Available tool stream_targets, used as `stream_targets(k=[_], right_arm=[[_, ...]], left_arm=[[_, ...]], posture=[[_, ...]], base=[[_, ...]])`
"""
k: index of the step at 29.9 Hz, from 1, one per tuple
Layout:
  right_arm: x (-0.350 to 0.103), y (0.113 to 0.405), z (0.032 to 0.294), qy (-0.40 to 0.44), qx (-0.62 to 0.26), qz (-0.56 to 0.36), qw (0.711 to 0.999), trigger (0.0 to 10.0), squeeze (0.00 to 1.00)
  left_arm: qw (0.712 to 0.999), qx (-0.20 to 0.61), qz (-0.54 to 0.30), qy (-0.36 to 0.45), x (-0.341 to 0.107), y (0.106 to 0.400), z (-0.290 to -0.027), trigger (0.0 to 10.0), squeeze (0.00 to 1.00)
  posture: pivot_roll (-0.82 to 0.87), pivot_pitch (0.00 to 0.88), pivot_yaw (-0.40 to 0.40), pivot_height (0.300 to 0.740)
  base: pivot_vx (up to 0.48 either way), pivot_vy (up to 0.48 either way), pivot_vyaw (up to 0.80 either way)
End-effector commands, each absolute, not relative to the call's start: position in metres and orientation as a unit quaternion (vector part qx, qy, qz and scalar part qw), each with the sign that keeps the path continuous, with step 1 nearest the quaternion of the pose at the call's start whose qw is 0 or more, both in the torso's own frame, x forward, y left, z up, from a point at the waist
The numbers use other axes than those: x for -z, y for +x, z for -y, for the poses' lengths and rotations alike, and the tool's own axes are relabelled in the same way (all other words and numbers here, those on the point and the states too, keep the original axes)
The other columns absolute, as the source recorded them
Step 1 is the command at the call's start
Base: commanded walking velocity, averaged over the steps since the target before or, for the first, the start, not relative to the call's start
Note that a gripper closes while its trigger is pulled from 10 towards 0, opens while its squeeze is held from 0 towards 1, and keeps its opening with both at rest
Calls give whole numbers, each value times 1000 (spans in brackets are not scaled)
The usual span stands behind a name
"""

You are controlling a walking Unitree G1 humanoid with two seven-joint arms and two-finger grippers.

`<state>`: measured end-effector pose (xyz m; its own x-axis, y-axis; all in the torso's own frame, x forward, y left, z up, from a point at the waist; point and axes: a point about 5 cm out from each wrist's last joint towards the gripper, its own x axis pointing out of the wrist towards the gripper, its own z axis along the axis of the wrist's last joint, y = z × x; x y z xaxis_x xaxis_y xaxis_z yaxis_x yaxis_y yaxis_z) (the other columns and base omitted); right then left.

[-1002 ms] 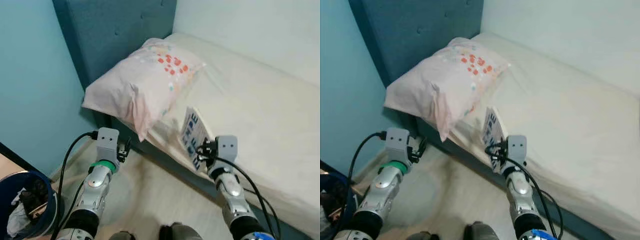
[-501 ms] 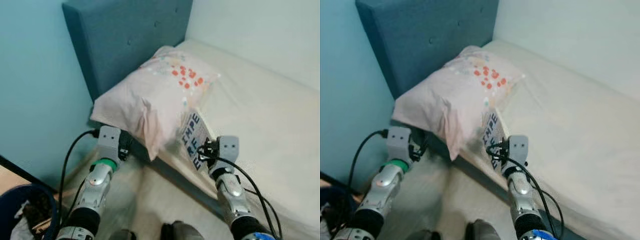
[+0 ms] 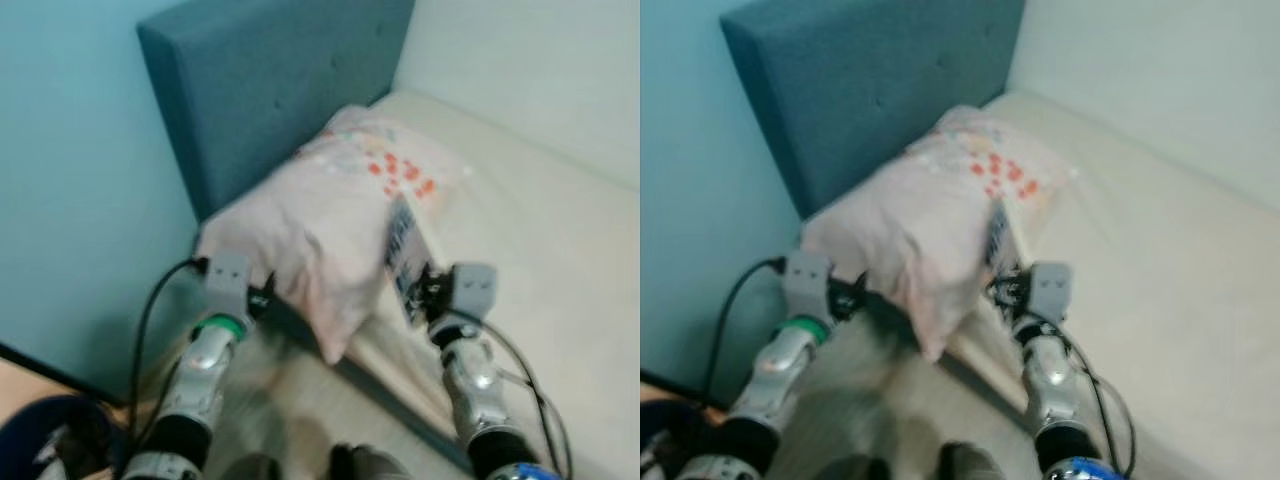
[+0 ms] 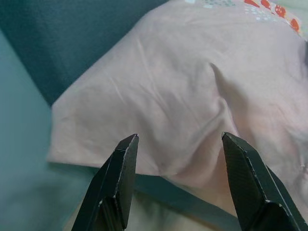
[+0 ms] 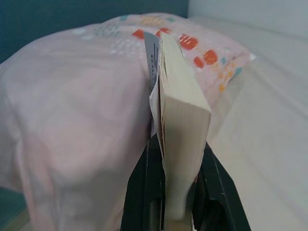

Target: Clean up the room

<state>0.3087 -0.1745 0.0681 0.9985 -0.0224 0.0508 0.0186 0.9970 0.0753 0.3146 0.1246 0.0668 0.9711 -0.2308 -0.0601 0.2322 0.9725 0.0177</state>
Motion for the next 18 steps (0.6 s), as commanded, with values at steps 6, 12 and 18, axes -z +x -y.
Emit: stream_targets(k=[6,12,18], right_arm=[[-79,306,177,51,15,69,996,10000,0],[-78,303,175,53,9,70,996,10000,0],[-76,299,173,53,5,66,996,10000,0]], left_arm=[[991,132,-35,12,-63,310,-121,10000,0],[990,138,-39,14,-62,309,-120,10000,0],[989,143,-42,16,-61,307,-118,10000,0]], posture=[[15,86,4,737],[11,90,4,737],[7,91,4,737]], base=[[0,0,0],[0,0,0],[0,-96,0]])
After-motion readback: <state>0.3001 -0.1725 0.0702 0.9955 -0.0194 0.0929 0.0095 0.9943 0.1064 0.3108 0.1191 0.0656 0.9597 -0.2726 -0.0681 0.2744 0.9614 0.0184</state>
